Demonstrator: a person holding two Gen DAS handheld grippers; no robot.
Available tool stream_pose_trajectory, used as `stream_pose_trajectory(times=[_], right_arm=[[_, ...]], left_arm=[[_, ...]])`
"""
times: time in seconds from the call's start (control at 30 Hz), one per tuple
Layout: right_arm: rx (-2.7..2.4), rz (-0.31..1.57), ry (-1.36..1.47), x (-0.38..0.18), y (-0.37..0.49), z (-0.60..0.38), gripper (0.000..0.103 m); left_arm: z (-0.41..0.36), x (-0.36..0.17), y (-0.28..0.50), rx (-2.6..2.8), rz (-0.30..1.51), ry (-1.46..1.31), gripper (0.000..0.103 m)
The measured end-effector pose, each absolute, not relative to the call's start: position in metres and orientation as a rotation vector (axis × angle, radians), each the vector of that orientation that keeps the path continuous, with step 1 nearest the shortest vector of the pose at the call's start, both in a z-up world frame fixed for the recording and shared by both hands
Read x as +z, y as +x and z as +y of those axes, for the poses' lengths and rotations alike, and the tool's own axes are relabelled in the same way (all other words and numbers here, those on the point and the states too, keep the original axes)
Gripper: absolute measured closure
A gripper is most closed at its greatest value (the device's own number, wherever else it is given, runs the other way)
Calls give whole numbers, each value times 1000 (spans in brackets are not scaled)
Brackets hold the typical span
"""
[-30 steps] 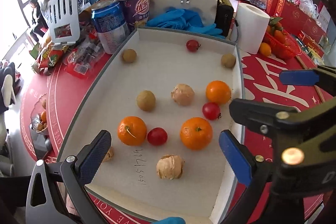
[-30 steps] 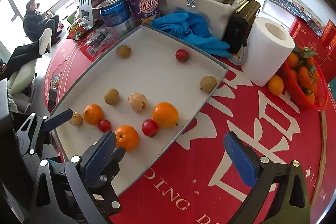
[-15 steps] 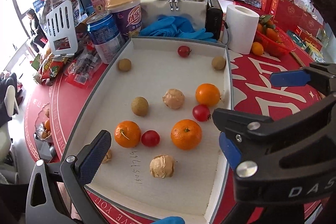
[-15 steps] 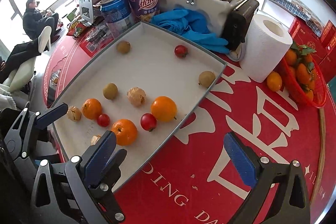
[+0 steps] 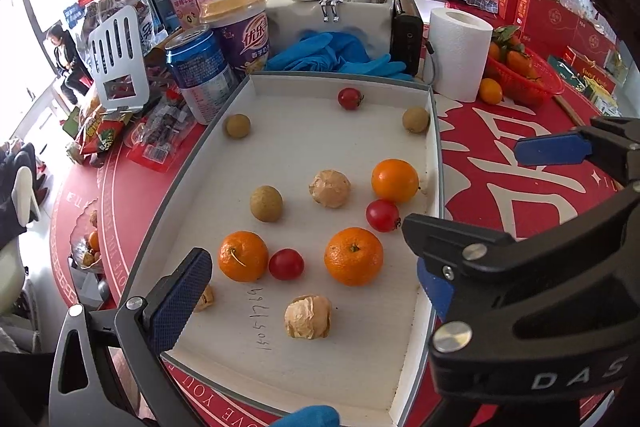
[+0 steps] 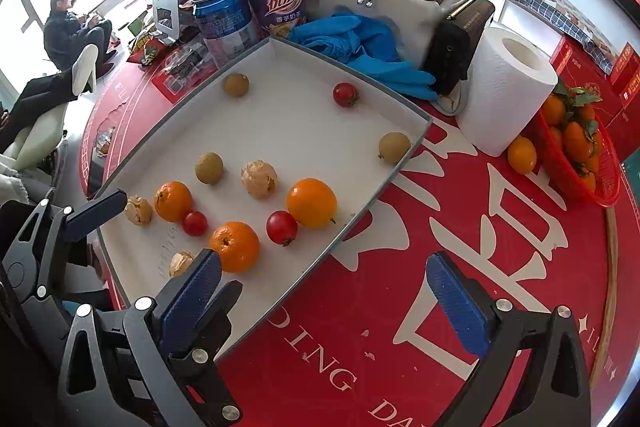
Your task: Organize fruits
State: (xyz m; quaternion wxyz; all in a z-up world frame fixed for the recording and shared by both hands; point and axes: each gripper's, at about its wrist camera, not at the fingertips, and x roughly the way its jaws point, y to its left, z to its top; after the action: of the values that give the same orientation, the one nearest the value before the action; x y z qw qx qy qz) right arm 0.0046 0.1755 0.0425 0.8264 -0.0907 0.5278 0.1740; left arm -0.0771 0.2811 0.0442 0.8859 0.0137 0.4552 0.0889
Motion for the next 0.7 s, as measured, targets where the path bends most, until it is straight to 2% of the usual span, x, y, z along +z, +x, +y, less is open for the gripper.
stream_pose_trajectory(times=[0.7], right_arm=[[345, 1102, -260, 38, -3, 181, 0]], left_arm=[[278, 39, -78, 170, 972, 21, 0]])
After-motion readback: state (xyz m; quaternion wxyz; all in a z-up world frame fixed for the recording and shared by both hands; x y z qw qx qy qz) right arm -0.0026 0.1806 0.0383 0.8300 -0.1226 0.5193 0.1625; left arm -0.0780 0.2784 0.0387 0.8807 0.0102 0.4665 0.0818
